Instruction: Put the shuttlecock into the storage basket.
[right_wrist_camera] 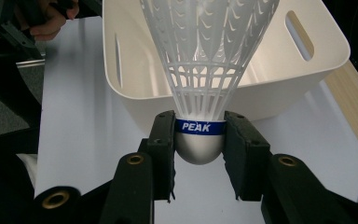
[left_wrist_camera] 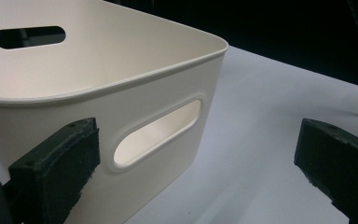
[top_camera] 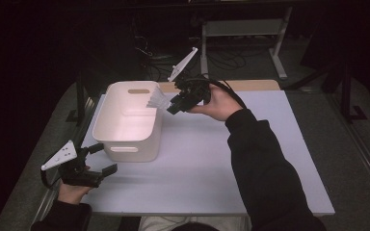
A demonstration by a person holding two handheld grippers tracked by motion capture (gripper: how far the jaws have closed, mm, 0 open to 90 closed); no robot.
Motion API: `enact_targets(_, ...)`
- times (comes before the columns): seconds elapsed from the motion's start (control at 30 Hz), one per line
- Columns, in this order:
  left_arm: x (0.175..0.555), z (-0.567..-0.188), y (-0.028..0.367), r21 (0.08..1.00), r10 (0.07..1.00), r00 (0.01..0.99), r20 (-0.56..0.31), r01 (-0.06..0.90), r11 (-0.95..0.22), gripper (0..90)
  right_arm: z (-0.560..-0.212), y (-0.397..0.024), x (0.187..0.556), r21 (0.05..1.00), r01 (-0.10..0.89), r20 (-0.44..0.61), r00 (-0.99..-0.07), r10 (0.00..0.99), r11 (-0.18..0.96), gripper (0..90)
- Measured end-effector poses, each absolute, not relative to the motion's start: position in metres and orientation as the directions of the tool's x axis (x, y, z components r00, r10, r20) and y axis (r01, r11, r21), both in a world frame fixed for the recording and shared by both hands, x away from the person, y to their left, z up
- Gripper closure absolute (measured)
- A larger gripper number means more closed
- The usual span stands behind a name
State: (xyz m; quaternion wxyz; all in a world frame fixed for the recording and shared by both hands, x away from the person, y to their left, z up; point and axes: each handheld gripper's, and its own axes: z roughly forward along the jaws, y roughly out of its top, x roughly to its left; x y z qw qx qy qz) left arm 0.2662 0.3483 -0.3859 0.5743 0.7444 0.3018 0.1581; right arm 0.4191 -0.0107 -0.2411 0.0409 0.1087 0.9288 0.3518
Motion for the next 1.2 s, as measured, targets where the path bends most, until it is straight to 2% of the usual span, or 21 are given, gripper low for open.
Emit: enact_targets(1.2, 0.266, -0.386, 0.348, 0.950, 0.626, 0.772, -0.112, 0.269, -0.161, 0.0, -0.240, 0.045, 0.418, 0.674, 0.111, 0.011, -0.990, 0.141, 0.730, 64.3)
